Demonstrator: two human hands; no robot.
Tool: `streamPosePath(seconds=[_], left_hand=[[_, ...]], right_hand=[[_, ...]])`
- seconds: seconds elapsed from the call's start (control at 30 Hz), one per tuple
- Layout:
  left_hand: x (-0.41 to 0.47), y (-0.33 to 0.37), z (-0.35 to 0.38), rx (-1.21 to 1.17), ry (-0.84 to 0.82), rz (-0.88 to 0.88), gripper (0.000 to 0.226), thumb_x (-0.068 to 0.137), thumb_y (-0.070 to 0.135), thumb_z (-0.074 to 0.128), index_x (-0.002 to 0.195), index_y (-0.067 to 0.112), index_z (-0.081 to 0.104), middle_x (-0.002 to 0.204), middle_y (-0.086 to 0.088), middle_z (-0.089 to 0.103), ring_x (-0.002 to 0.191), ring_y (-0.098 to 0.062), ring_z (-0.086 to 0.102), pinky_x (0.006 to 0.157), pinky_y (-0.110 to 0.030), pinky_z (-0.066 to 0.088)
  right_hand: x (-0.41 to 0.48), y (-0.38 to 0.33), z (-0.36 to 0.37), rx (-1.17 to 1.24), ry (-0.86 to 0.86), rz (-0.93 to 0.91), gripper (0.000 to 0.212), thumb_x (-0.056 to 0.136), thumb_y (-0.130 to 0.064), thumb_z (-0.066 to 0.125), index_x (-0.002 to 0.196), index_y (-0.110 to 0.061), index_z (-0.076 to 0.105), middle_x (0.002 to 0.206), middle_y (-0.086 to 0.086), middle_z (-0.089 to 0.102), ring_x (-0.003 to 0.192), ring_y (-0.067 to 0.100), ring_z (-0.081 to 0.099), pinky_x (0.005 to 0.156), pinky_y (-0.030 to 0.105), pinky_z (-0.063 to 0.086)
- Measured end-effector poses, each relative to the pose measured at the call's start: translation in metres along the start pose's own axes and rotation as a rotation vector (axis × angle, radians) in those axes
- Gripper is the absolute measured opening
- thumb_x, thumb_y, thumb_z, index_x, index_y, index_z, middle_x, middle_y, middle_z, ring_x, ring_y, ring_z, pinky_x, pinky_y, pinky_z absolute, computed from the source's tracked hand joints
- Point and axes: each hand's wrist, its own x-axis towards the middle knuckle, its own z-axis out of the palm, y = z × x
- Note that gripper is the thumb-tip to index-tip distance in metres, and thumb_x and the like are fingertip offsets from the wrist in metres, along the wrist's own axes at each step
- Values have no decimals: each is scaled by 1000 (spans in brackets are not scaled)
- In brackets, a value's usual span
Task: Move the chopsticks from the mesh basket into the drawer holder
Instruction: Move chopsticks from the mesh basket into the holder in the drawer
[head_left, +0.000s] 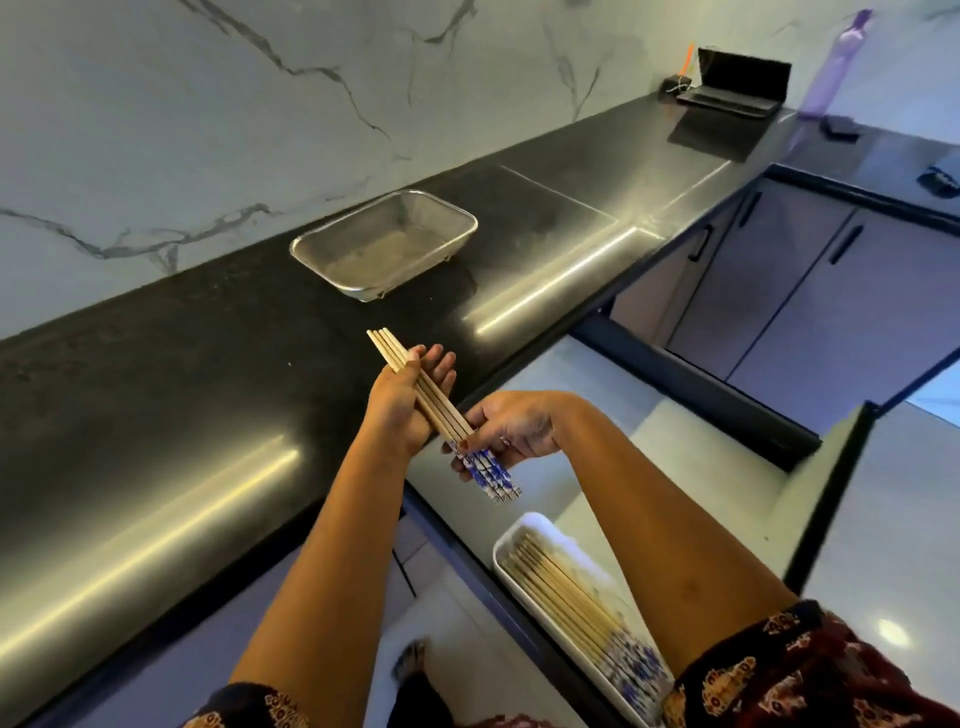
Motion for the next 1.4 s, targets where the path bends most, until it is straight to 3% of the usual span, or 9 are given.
streamPosePath(seconds=[0.17, 0.3, 0.4, 0.87, 1.07, 1.17, 1.23, 1.3, 1.4], left_hand=[[-24, -35, -2, -44, 87, 74, 18, 101, 18, 39, 113, 12, 51, 101, -5, 67, 93, -19, 67, 82, -35, 54], [-35, -43, 5, -27, 113, 168, 13, 101, 18, 40, 100, 17, 53, 97, -3, 68, 97, -19, 67, 98, -40, 48], [-40, -51, 10, -23, 99, 211, 13, 100, 17, 41, 100, 18, 53, 97, -2, 68, 99, -18, 66, 99, -39, 47], [-53, -93, 26, 64, 16, 238, 10, 100, 21, 43, 99, 22, 53, 91, 0, 69, 96, -17, 68, 100, -38, 47], [-58, -105, 24, 94, -12, 230, 9, 100, 23, 41, 101, 22, 50, 92, 0, 68, 98, -18, 67, 102, -38, 45], [-62, -111, 22, 132, -52, 208, 10, 101, 23, 39, 104, 22, 48, 95, 1, 67, 100, -17, 65, 101, -35, 44], [-62, -121, 18, 156, -66, 181, 11, 101, 23, 38, 103, 23, 49, 98, 1, 67, 102, -16, 65, 102, -34, 43], [-63, -134, 15, 176, -59, 145, 12, 101, 24, 37, 103, 24, 50, 100, 2, 68, 105, -17, 64, 104, -34, 41], [-68, -154, 11, 182, -25, 89, 13, 102, 24, 36, 99, 24, 49, 100, 2, 67, 111, -19, 59, 102, -34, 39]], right_hand=[[-28, 60, 5, 200, 216, -56, 24, 94, -23, 58, 110, -6, 63, 99, 12, 68, 86, 20, 67, 79, 29, 57], [-31, 106, 8, 583, 509, -240, 43, 98, -45, 40, 118, -10, 56, 111, 13, 64, 93, 22, 63, 74, 28, 55], [-27, 130, 9, 922, 613, -333, 52, 99, -51, 31, 122, -10, 53, 129, 17, 57, 105, 27, 60, 92, 37, 49], [-20, 152, 23, 1162, 676, -320, 69, 93, -64, 28, 125, -8, 50, 136, 22, 53, 126, 37, 52, 116, 48, 29], [-27, 158, 22, 917, 642, -277, 54, 96, -54, 35, 105, -7, 59, 99, 10, 64, 102, 27, 60, 108, 43, 38], [-39, 159, 16, 487, 668, -274, 37, 100, -38, 43, 110, -7, 61, 86, -3, 62, 77, 9, 60, 67, 16, 49], [-46, 154, 11, 165, 648, -281, 31, 99, -31, 47, 95, -8, 66, 75, -1, 61, 68, 11, 57, 59, 13, 48], [-48, 150, 9, -105, 582, -258, 30, 98, -33, 49, 88, -9, 64, 73, 3, 62, 72, 18, 59, 72, 27, 51], [-46, 151, 8, -205, 569, -242, 38, 92, -35, 58, 93, 3, 65, 85, 20, 68, 77, 27, 62, 81, 44, 54]])
